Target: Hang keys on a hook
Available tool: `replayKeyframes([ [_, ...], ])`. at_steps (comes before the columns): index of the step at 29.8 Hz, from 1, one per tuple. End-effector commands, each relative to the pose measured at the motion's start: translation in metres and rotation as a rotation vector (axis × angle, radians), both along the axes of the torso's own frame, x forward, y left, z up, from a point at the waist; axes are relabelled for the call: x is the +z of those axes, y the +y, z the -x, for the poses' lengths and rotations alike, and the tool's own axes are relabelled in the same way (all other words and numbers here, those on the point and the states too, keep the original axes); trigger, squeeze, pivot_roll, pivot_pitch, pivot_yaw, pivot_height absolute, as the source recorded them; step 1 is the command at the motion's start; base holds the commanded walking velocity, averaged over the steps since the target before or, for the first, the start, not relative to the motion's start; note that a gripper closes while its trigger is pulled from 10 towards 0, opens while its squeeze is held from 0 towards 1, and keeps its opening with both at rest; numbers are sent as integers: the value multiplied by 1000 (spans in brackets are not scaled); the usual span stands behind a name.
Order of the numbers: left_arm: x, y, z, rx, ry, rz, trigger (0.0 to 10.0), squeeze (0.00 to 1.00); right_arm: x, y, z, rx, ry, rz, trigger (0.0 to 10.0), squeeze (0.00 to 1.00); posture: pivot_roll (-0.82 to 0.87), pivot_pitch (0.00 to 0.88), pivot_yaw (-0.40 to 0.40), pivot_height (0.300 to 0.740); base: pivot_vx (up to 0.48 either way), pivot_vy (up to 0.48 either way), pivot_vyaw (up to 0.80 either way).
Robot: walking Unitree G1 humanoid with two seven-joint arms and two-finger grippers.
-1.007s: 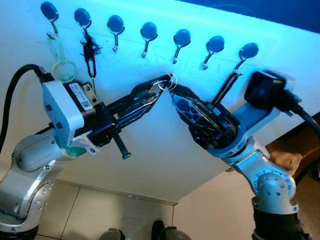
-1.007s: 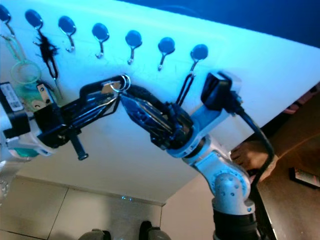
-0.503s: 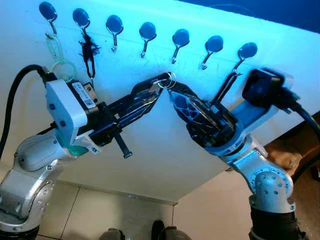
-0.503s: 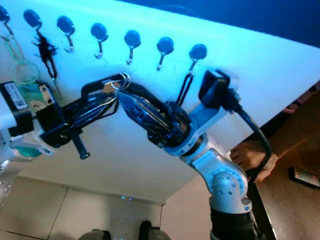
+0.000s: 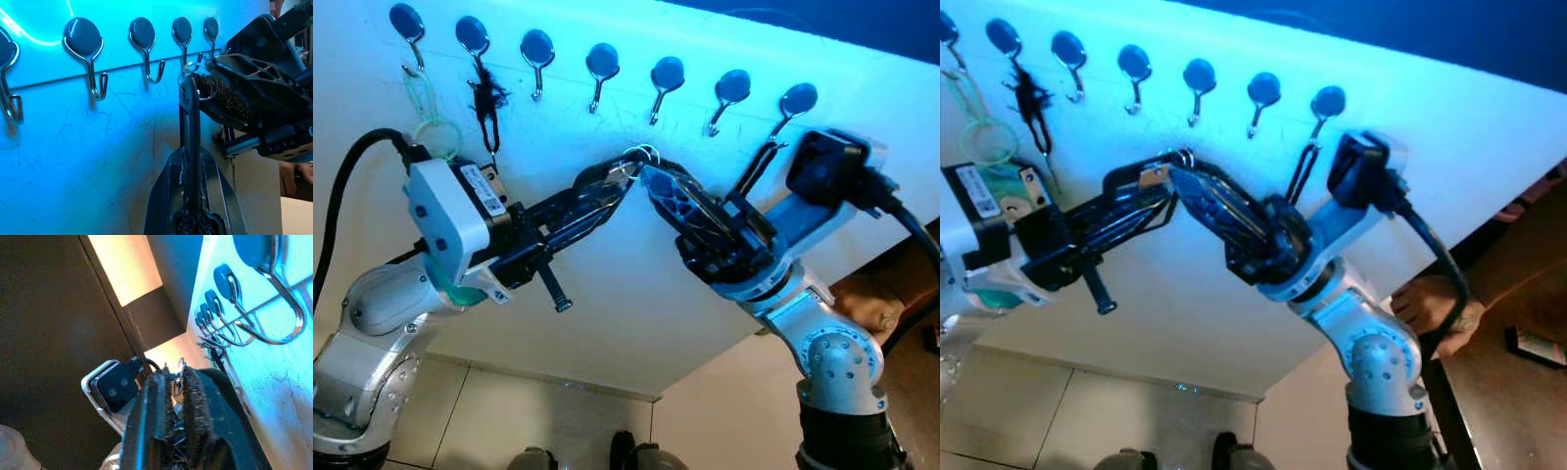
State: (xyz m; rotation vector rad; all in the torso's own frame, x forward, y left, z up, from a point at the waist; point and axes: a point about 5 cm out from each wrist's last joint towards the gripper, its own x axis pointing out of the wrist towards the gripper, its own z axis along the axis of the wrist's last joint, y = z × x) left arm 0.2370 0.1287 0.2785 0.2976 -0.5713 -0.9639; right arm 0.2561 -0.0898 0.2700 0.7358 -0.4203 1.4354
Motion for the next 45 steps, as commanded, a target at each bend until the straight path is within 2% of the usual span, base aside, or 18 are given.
replayKeyframes([
  [1,-3,-4,2,-21,-1,-28,10000,0,1,1,0,-4,-5,4,0,0,128,124,-54,740,0,0,0],
  [18,1,1,-1,1,0,-6,10000,0,2,-1,-3,-33,-9,-4,0,0,133,124,-47,740,0,0,0],
  [19,1,1,0,-20,22,-4,10000,1000,3,-2,-3,-33,-13,-10,0,0,133,124,-47,740,0,0,0],
  [22,0,1,2,-51,49,1,10000,1000,5,-2,-3,-33,-19,-17,0,0,134,124,-47,740,0,0,0],
  [28,3,1,4,-66,45,24,10000,1000,7,-3,-4,-33,-26,-24,0,0,137,123,-49,740,0,0,0],
  [39,-1,3,4,-67,66,2,10000,1000,8,-3,-4,-36,-31,-28,0,0,138,122,-46,740,0,0,0],
  [41,-13,11,4,-61,123,-53,10000,1000,9,-5,-3,-48,-33,-30,0,0,137,122,-45,740,0,0,0],
  [43,-13,11,4,-61,123,-53,10000,1000,9,-5,-3,-48,-33,-30,0,0,137,122,-45,740,0,0,0],
  [45,-28,23,3,-51,202,-92,10000,1000,11,-7,-3,-65,-37,-36,0,0,131,120,-41,740,0,0,0],
])
